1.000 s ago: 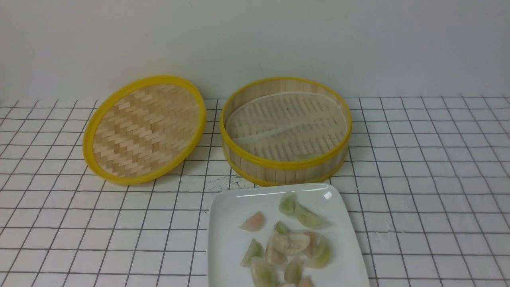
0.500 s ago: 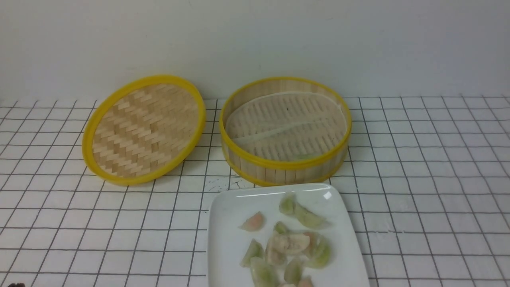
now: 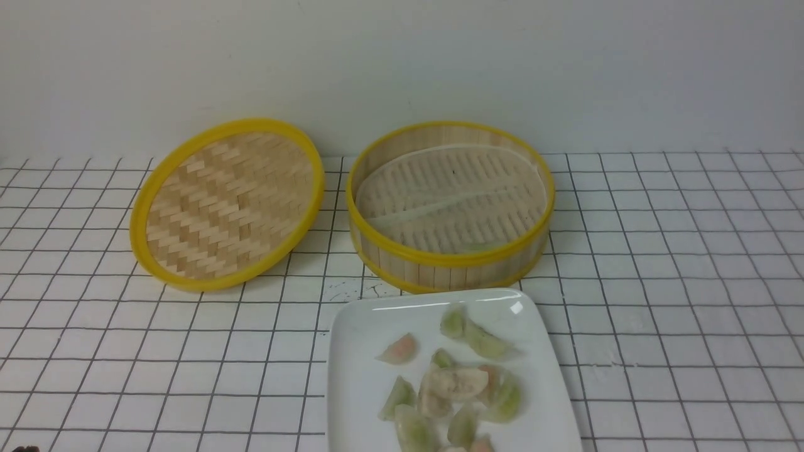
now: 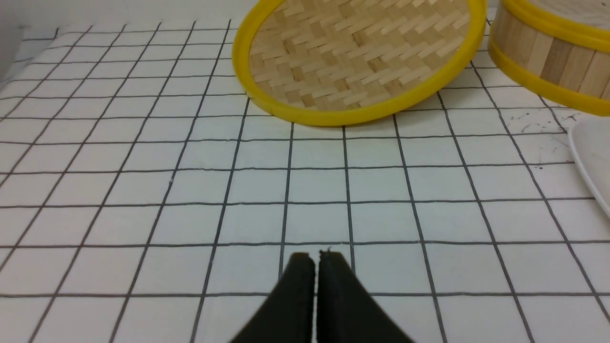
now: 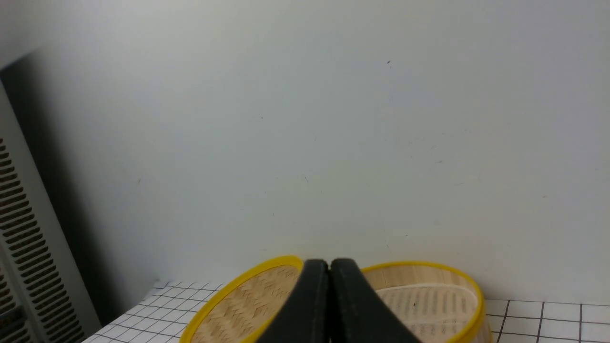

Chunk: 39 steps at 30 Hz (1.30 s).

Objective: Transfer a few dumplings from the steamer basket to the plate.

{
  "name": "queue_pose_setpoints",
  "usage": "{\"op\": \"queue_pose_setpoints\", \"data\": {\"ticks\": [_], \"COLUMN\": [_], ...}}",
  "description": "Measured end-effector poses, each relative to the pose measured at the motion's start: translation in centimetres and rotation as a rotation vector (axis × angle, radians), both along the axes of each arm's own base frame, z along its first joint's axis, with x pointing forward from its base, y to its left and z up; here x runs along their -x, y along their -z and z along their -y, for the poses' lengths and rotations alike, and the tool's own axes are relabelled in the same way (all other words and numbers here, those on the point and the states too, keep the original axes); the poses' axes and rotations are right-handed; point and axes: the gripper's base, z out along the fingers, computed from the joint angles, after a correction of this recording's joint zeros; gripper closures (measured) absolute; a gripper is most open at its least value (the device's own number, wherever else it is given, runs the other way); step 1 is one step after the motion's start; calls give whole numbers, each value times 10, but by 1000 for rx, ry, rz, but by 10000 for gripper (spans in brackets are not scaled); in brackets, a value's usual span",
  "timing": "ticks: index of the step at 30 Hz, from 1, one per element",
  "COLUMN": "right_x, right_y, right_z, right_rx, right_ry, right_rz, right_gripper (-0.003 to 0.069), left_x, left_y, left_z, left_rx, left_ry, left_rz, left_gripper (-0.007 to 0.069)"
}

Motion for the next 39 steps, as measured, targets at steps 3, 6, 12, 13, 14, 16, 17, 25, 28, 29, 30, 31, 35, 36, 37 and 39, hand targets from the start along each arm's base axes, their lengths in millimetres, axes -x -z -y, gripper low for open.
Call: {"op": "queue_pose_setpoints", "data": {"ticks": [3,6,12,13,14,16,17,25,28,29,30,31,35,36,37,39], "right_x": [0,0,1,2,3,6,6,11,6,4,2,-3,-17,-22,-24,-30], "right_y": [0,0,1,2,3,4,4,0,11,15,20,30,62,78,85,110], "right_z": [0,0,-3,-4,-6,-11,-12,-18,-21,-22,-22,-23,-19,-18,-16,-13], "right_rx": [0,0,-25,-13,17,80,97,157,194,210,225,247,295,310,315,330], "right_ry": [0,0,-39,-58,-72,-121,-134,-198,-169,-140,-90,-21,206,266,302,372], "right_rz": [0,0,-31,-35,-27,-2,8,125,112,101,86,52,-70,-126,-153,-239], "right_gripper": [669,669,669,669,669,669,669,669,669,669,669,669,669,669,669,669], "left_x": [0,0,0,0,0,0,0,0,0,0,0,0,0,0,0,0], "left_y": [0,0,0,0,0,0,0,0,0,0,0,0,0,0,0,0], "left_z": [0,0,0,0,0,0,0,0,0,0,0,0,0,0,0,0], "left_rx": [0,0,0,0,0,0,0,0,0,0,0,0,0,0,0,0], "left_ry": [0,0,0,0,0,0,0,0,0,0,0,0,0,0,0,0], "left_rz": [0,0,0,0,0,0,0,0,0,0,0,0,0,0,0,0], "left_gripper": [631,631,631,631,631,631,631,631,631,631,631,631,631,631,631,631]}}
